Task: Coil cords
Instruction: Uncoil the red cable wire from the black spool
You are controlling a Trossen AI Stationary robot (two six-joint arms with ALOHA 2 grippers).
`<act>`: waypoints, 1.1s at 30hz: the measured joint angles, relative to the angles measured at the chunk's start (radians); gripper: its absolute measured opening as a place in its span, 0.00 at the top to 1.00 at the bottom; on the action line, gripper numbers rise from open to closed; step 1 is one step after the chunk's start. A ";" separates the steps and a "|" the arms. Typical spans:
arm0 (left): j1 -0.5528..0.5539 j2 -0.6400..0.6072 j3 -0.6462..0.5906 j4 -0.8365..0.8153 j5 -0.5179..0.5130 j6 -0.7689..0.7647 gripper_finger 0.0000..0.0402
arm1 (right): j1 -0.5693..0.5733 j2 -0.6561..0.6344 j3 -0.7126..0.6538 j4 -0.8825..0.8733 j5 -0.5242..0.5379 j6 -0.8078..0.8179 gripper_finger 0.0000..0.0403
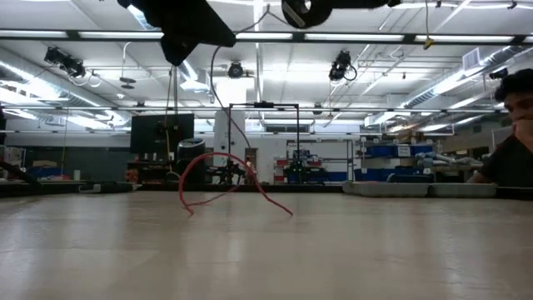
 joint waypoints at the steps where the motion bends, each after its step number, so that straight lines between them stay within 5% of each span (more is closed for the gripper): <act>1: 0.000 0.006 0.000 0.002 -0.007 0.007 0.95 | 0.001 0.000 0.000 0.004 -0.010 0.012 1.00; 9: 0.002 0.026 0.000 -0.012 -0.036 0.050 0.71 | 0.015 -0.017 0.000 0.021 -0.007 0.032 1.00; 16: 0.002 0.026 0.000 0.067 -0.068 0.118 0.66 | 0.030 -0.083 0.000 -0.093 -0.028 0.057 1.00; 24: 0.003 0.026 0.000 0.233 -0.125 0.321 0.66 | -0.030 -0.102 0.000 -0.363 -0.349 0.327 1.00; 33: 0.015 0.026 0.000 0.232 -0.117 0.356 0.66 | -0.119 -0.095 0.000 -0.379 -0.618 0.356 1.00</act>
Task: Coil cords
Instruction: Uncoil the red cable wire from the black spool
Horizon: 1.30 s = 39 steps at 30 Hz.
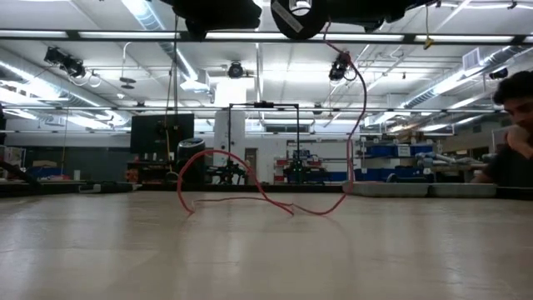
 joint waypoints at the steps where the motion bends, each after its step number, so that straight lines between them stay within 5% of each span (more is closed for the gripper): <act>1: 0.000 0.000 0.000 0.003 0.001 0.006 0.66 | -0.007 0.000 0.000 0.000 -0.017 0.000 1.00; 23: 0.014 0.000 0.000 0.041 0.061 0.015 0.67 | -0.092 0.099 0.000 0.150 -0.148 -0.014 1.00; 31: 0.016 -0.001 0.000 0.039 0.109 0.016 0.97 | -0.091 0.099 0.000 0.162 -0.168 -0.016 1.00; 39: 0.017 -0.001 0.000 0.040 0.104 0.016 0.99 | -0.091 0.099 0.000 0.166 -0.166 -0.013 0.99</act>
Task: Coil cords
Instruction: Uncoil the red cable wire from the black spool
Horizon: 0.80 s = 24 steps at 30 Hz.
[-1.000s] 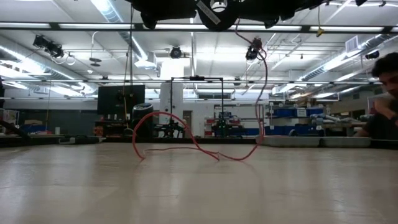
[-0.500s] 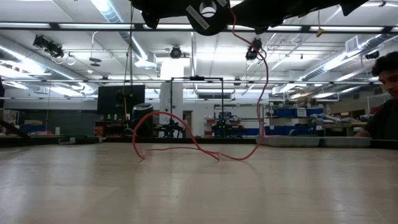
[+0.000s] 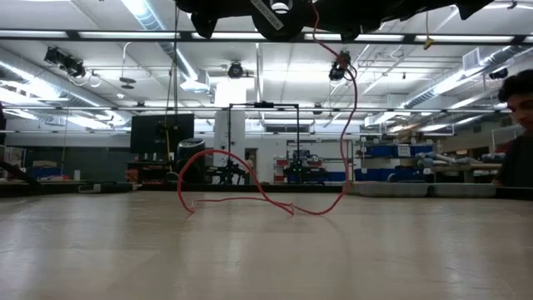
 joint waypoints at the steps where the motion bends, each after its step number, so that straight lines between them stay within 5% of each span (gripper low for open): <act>1: 0.000 0.000 0.000 0.000 0.000 0.000 1.00 | 0.000 0.000 0.000 0.001 0.000 0.003 0.97; 14: -0.001 -0.001 0.000 -0.042 -0.029 -0.001 1.00 | 0.022 -0.152 0.000 -0.205 0.188 0.013 0.82; 24: 0.021 -0.004 0.000 -0.050 -0.271 0.079 1.00 | 0.058 -0.139 0.000 -0.366 0.285 0.225 0.87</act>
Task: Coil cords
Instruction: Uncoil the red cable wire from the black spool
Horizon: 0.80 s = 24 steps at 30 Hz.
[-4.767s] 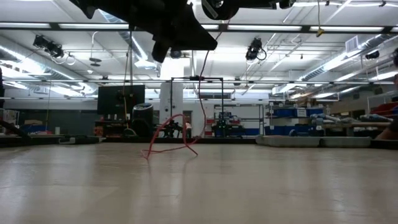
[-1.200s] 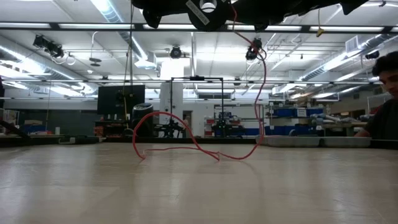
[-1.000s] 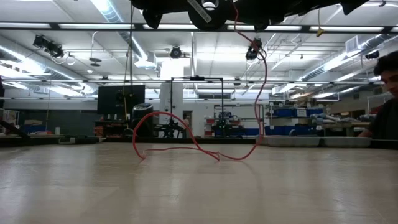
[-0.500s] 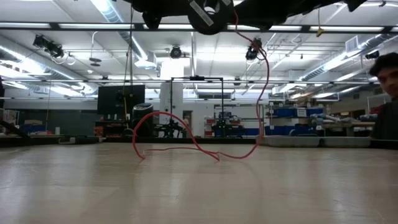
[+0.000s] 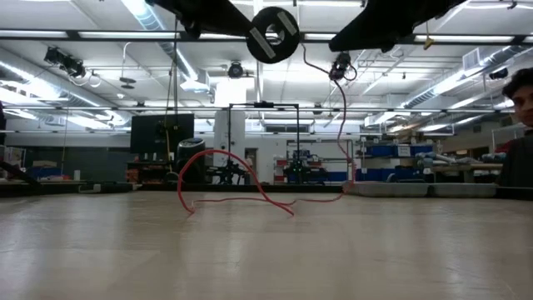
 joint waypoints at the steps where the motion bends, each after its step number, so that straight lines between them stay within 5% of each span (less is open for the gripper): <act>1: 0.003 0.000 0.000 0.001 -0.021 0.001 1.00 | 0.005 0.017 0.000 0.012 0.015 0.003 0.87; 8: 0.012 0.000 0.000 0.008 -0.047 -0.004 1.00 | 0.013 0.108 0.000 0.085 0.072 0.006 0.88; 24: 0.012 0.000 0.000 -0.021 -0.048 -0.005 1.00 | 0.057 0.138 0.000 0.075 -0.025 0.146 0.88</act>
